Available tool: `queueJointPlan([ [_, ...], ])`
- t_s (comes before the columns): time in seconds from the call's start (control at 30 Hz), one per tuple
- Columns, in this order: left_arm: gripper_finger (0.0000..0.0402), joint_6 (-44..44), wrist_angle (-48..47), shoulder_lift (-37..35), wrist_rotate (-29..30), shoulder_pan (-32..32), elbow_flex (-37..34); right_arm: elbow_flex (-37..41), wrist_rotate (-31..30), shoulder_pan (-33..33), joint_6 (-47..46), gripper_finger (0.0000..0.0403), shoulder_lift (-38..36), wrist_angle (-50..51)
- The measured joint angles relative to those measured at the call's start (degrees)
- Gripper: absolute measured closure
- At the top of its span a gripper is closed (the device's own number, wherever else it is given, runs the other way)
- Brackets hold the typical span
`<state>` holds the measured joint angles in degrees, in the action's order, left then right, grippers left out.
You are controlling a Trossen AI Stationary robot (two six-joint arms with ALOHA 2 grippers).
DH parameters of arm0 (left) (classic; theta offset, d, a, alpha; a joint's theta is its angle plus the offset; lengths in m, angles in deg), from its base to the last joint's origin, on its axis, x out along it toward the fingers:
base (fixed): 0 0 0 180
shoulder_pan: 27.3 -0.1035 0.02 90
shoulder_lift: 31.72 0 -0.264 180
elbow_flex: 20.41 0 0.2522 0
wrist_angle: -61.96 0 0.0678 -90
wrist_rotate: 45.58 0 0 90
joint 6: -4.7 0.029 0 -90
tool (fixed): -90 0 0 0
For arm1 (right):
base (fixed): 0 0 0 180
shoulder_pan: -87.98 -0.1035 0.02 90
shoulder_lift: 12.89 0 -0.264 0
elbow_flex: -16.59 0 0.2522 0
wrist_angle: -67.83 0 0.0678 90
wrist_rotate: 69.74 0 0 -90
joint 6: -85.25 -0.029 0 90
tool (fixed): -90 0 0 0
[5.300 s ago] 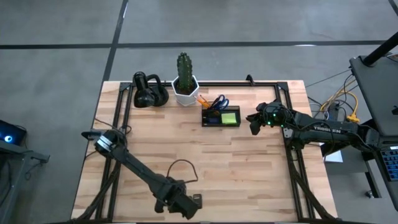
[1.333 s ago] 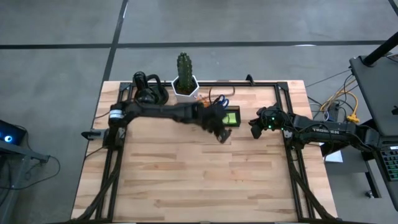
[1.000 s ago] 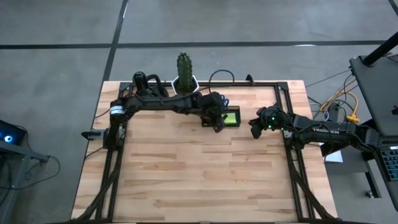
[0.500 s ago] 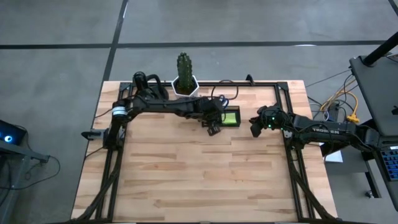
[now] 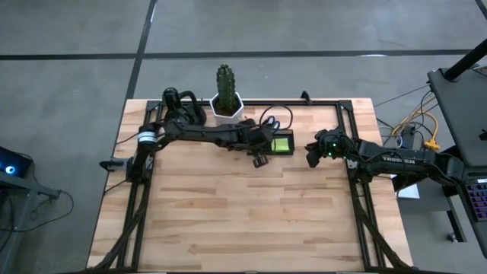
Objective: Pick and place office supplies into organizer
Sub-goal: Put the binder clip into the bottom section of the desk organizer
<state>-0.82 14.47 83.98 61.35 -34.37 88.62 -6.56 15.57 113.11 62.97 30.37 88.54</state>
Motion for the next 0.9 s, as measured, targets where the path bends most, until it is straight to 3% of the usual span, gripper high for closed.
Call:
queueJointPlan([
  [0.73,0.0401,1.47,6.56,-0.13,-2.25,0.33,-6.44,-0.01,0.07,0.0,0.0,0.0346,0.02,0.01],
  [0.9,0.0381,1.45,6.77,-0.13,-2.15,0.33,-6.72,-0.02,0.15,0.0,-0.17,0.0346,0.02,0.02],
])
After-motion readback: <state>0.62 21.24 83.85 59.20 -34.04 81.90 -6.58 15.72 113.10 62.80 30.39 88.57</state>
